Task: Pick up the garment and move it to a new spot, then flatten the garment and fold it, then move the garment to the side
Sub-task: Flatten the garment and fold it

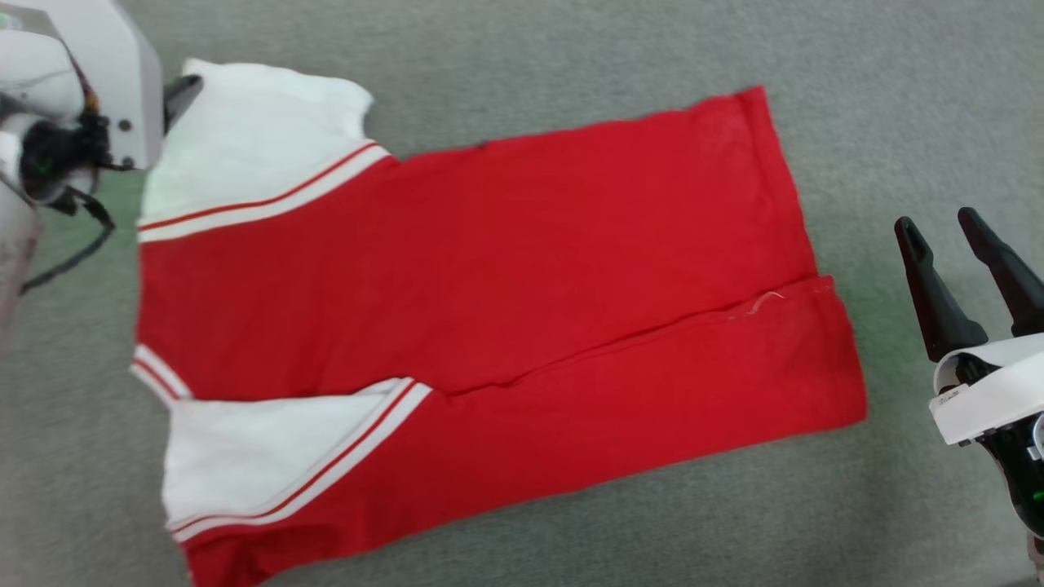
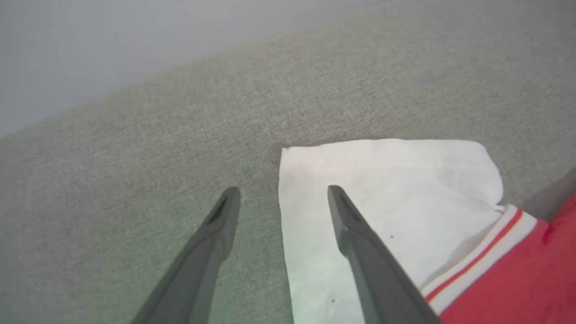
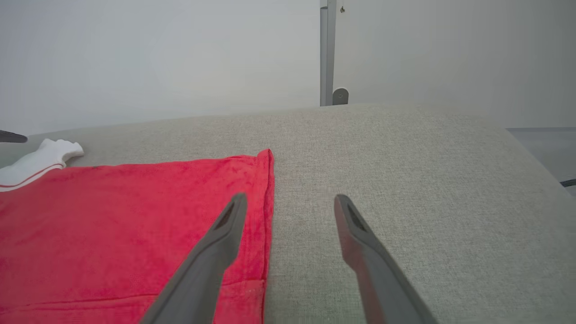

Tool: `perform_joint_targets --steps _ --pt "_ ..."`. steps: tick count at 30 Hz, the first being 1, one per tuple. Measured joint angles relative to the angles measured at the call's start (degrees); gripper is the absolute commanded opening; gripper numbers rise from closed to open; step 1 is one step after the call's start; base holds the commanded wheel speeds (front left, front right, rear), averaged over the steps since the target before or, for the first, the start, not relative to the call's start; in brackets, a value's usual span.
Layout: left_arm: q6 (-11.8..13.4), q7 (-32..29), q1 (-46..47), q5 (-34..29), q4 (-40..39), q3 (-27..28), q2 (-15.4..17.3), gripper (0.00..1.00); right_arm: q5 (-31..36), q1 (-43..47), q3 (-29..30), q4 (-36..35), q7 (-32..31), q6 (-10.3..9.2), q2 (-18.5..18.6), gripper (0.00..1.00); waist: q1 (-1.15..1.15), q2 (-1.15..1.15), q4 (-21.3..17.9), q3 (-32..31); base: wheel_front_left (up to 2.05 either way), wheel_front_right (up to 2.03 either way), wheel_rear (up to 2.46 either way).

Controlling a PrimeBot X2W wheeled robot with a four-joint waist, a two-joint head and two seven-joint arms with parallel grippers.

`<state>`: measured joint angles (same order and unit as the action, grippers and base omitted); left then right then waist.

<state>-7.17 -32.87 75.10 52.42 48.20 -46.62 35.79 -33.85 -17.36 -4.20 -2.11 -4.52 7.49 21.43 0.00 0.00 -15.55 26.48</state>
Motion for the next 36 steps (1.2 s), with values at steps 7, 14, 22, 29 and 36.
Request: perform_joint_targets --steps 7,14,22,29,36 --pt "-0.2 -8.9 1.6 6.1 3.5 -0.5 0.6 1.0 -0.6 0.1 -0.6 0.3 0.3 0.0 0.0 1.0 0.0 0.0 -2.9 2.3 0.0 0.0 0.0" --pt "-0.2 -10.2 2.2 9.2 2.4 -1.2 1.5 0.49 -1.0 0.1 -0.7 0.2 0.0 0.0 0.1 1.0 0.0 0.0 -3.5 3.2 0.0 0.0 0.0" --pt "-0.2 -7.7 1.6 12.2 1.0 -2.5 0.1 0.0 -1.4 -6.4 -6.2 0.3 -7.0 0.0 3.8 1.0 0.0 0.0 -2.4 3.1 0.0 0.0 0.0" --pt "-0.2 -5.3 -0.3 14.5 -0.4 -4.4 -1.4 0.0 -5.7 -20.9 -16.6 7.2 -24.2 0.01 7.7 1.0 0.0 0.0 -0.6 1.6 0.0 0.0 0.0" --pt "-0.2 -4.2 -0.7 16.1 -1.8 -6.5 -1.8 0.0 -8.5 -34.9 -20.9 21.5 -32.2 0.01 6.1 1.0 0.0 0.0 2.1 1.0 0.0 0.0 0.0"
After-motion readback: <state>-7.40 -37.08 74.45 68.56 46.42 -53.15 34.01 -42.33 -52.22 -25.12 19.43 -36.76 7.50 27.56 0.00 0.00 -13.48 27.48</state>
